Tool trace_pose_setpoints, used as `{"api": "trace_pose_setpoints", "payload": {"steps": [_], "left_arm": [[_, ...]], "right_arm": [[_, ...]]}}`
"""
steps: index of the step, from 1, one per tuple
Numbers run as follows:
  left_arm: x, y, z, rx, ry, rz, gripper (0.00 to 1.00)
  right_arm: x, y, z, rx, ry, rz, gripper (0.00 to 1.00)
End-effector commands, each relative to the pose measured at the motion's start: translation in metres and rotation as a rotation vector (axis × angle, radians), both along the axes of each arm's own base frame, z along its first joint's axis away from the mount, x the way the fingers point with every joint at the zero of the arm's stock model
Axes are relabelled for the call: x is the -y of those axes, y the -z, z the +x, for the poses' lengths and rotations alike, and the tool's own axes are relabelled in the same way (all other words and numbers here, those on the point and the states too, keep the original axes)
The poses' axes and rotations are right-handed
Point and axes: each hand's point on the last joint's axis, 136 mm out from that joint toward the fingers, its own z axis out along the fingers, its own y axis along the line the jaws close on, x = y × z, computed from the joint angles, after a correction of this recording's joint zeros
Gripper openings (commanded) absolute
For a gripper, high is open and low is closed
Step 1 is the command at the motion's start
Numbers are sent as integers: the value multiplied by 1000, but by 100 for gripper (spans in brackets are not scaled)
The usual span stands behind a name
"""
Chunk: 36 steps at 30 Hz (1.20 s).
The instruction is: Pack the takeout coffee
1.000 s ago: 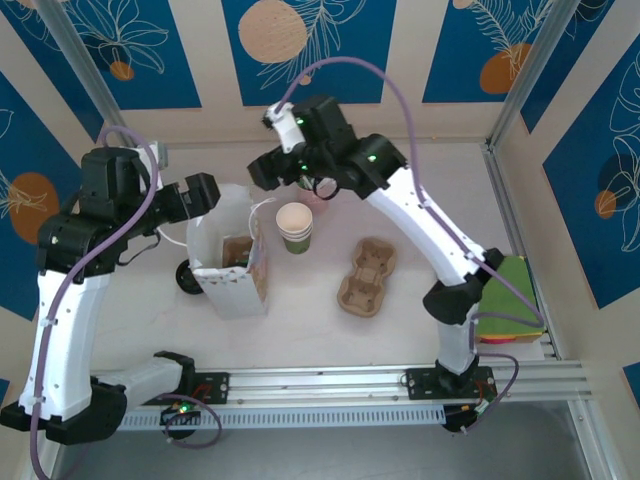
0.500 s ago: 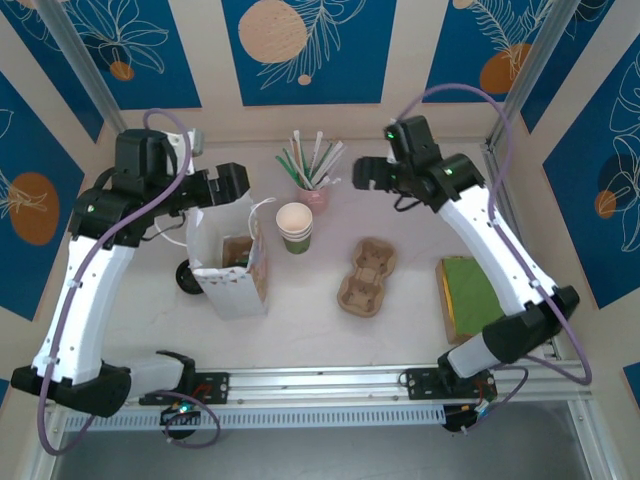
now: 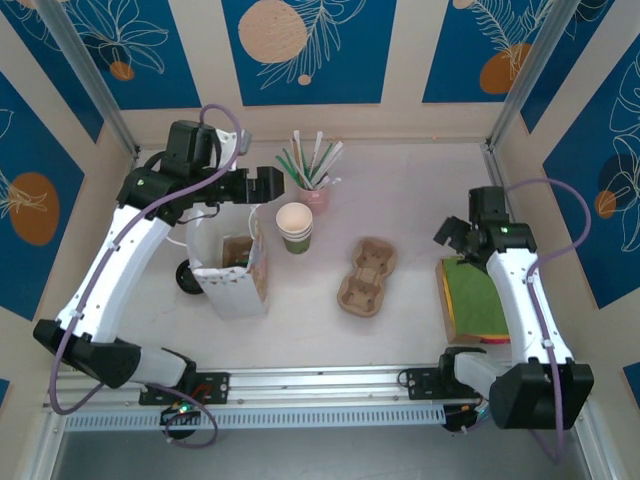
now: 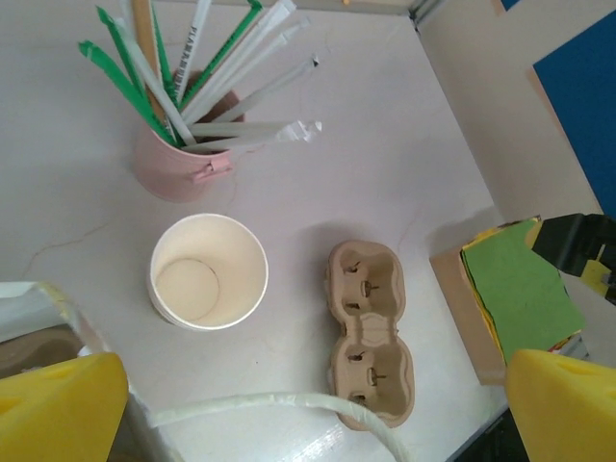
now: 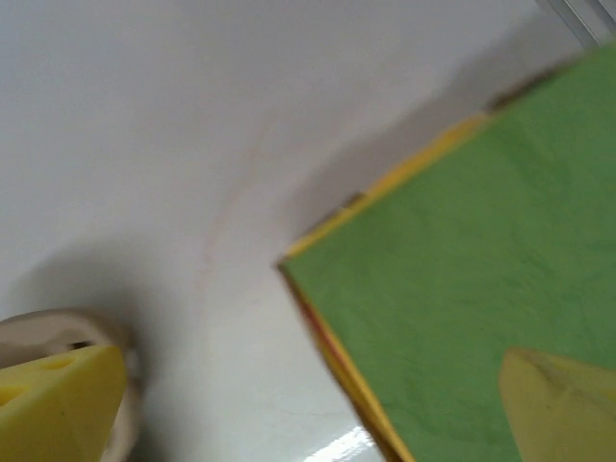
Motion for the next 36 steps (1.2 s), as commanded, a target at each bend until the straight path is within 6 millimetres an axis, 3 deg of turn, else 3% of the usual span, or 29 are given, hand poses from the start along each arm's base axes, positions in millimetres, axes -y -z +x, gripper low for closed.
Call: {"api": "trace_pose_setpoints", "payload": {"steps": [1,6,12,21,27,31,35,36], "left_arm": [[10,-18,-2,60,52,-26,100],[10,-17,-4,59,55,-24,100],[7,-18,-5,71,49,-13,100],[3,-18,-7,81,44,2,100],[0,-17,-7,87,36,18,100],[-1,-16,-7,89,35,25,100],[-2,-15,-7,91,32,30,100],[-2,-15,-6,92,30,31,100]], "right_arm": [[12,22,-14,-35,98,69,99],[34,48,-27,-75,227,132,99],[44,69,-24,-104,283,208,99],[48,101,-29,-203,345,269,99],[44,112,-31,-248,350,299,99],[42,112,-30,-232,338,308,79],[44,104,-30,-204,340,292,50],[44,103,-31,-197,342,290,38]]}}
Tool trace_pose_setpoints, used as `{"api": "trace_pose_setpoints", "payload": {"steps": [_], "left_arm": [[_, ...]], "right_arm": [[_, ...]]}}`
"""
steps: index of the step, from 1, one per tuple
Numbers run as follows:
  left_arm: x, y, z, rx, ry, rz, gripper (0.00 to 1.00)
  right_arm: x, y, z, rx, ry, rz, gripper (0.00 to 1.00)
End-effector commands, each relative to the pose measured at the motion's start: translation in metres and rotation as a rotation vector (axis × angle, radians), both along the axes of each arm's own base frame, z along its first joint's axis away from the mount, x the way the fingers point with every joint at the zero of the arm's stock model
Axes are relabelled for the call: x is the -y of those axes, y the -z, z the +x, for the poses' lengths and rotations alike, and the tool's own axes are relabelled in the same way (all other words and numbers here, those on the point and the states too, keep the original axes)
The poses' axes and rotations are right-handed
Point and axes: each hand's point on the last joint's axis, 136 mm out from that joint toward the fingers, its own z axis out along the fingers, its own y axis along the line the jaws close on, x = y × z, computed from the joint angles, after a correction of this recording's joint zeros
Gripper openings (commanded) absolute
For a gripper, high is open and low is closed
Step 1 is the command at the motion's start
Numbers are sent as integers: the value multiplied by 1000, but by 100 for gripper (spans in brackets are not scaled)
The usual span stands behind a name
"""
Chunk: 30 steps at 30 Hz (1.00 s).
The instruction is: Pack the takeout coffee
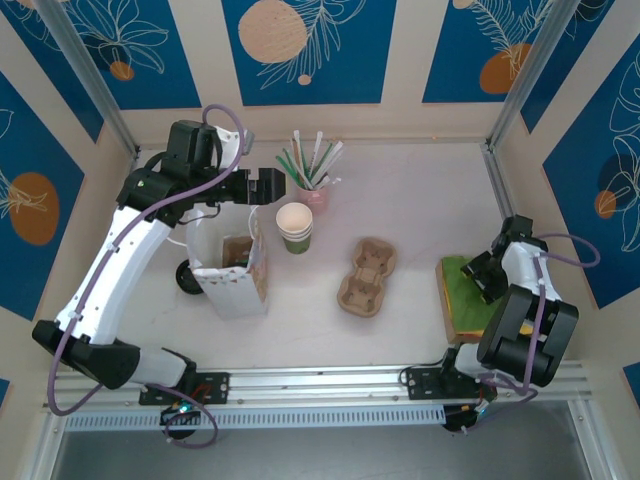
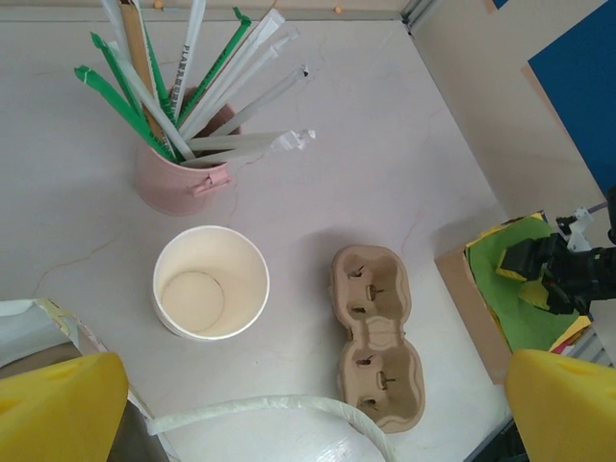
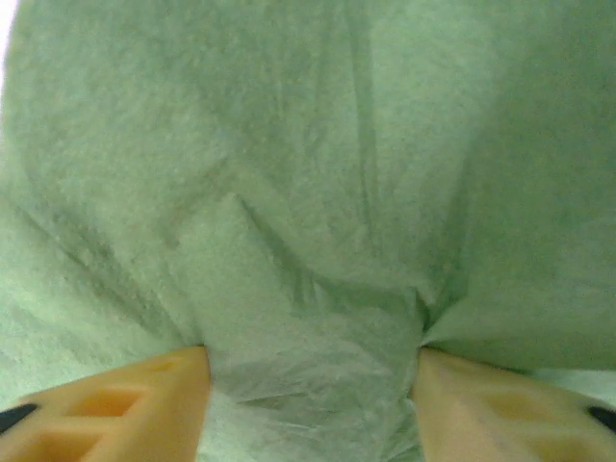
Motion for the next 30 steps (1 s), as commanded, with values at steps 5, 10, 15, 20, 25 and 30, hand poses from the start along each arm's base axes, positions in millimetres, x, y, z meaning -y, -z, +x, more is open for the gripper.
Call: {"api": "trace_pose_setpoints", "payload": {"steps": [5,10,15,20,25,30], "left_arm": [[-3,-8,-5,42,9,14,100],[-4,-9,-6,46,7,15,100],[-5,-8,-5,48,2,21,100],[-4,-9,-4,47,2,16,100],[-3,-7,-4,38,3,9,100],[-5,-8,-8,45,0,12,100]], "right_arm": [[-3,-11,-6,40,24,11,7],[-6,-27,-5,82,24,10,0],[-10,-57,-2,184,25,-2,0],[-12,-77,-1,244,25,-15,0],[-10,-57,-5,179,22,-6,2],[-10,-32,-9,120,27,19,43]]}}
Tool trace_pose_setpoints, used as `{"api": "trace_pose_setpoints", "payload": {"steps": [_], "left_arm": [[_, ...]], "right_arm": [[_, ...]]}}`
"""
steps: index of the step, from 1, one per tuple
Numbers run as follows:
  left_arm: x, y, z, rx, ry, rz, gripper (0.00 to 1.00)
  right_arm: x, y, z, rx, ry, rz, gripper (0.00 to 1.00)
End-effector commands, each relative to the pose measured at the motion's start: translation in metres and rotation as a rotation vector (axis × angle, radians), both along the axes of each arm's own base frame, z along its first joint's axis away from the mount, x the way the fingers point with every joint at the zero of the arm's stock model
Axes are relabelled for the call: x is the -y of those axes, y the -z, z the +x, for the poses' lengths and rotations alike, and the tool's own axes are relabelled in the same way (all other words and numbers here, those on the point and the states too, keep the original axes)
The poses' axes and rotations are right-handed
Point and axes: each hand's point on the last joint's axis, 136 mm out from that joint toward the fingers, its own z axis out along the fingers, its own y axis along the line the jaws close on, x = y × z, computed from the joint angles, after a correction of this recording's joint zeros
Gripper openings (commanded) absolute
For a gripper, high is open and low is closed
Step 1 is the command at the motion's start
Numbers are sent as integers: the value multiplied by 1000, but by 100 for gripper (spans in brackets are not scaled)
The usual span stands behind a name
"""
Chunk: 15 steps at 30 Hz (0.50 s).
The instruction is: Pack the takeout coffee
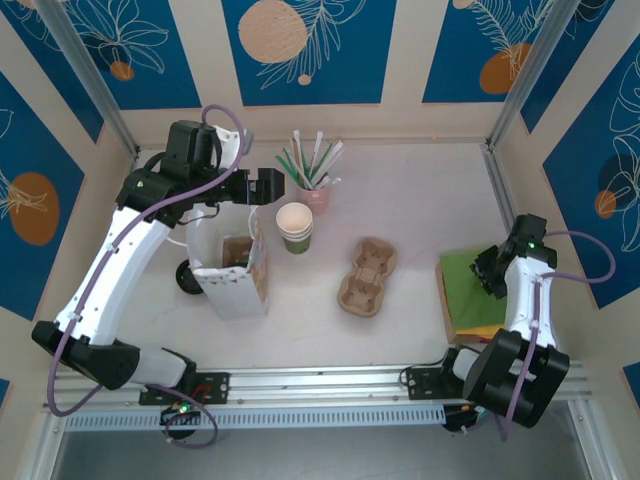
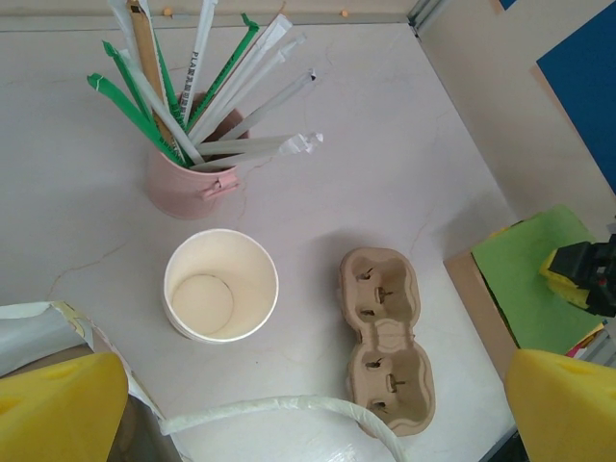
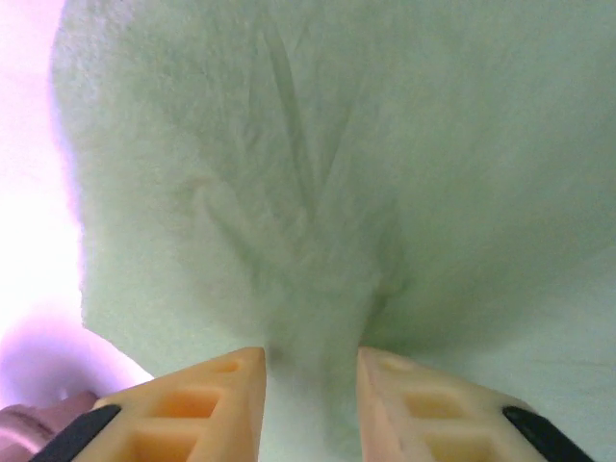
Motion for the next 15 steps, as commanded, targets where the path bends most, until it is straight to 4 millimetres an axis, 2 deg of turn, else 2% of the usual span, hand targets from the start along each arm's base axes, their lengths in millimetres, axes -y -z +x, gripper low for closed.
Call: {"api": "trace_pose_setpoints", "payload": {"steps": [1,5,10,12,15], "left_arm": [[-3,-7,-9,30,5,1,100],[-6,-7,-10,40,2,12,100],[-7,-6,-10,43,0,16,100],[-7,-5,-10,42,1,17,100],[-8,-5,-10,44,0,21,100]], "right_arm": [[-3,15,-5,-39,7,32,52],[-3,27,-8,-86,12,47,68],[-3,45,-12,-143,25,66,76],[-4,50,-11,-163,28,81,84],[-4,59,-13,-192,31,93,85]]}}
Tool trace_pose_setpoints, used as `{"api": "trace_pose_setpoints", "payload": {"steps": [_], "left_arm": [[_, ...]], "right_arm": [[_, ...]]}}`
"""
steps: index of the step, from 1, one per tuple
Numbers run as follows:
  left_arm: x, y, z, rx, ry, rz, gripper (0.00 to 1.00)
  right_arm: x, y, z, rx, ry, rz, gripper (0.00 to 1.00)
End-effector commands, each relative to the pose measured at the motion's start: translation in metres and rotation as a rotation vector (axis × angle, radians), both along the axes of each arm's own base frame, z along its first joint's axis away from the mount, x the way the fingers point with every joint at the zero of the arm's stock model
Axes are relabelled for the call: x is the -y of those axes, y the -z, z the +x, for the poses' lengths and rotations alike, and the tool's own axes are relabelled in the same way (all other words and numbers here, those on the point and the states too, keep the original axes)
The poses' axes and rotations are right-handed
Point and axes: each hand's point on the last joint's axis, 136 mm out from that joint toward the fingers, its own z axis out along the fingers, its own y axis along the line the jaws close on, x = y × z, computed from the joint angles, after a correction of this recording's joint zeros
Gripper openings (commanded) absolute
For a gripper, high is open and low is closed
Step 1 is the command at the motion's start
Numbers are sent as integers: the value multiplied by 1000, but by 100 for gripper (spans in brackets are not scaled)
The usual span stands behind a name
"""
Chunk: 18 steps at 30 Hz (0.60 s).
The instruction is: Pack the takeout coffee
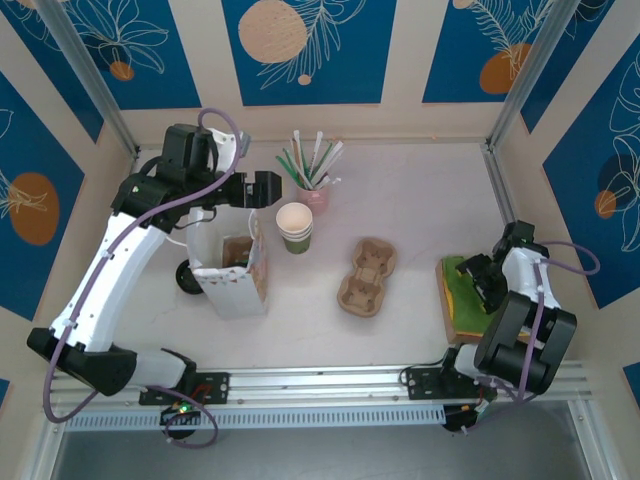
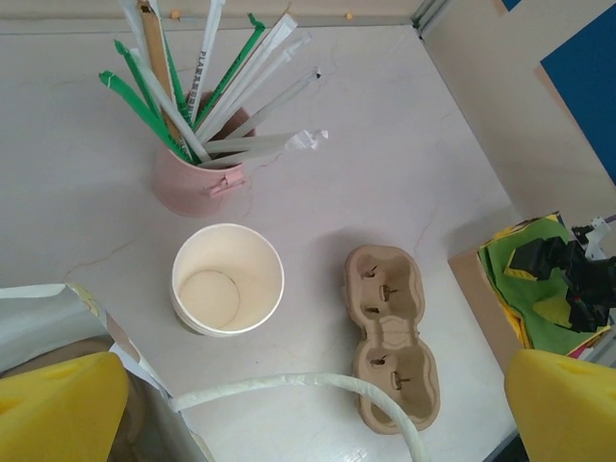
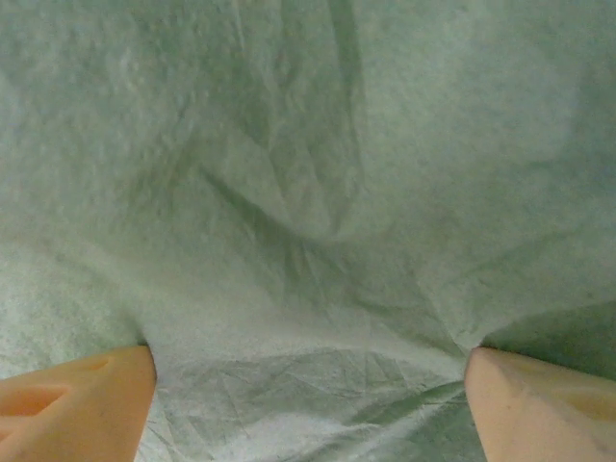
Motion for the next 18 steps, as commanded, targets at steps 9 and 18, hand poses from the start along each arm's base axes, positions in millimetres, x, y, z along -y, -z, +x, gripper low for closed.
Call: {"api": "trace_pose_setpoints", "payload": {"steps": [9,18], "left_arm": [[-4,-5,-3,37,3,18,100],[-2,-5,-1,36,7,13,100]], "right_arm": [[-3,2,-4,-13,3,1,33],[0,-30,-8,41,18,-47,6]]}}
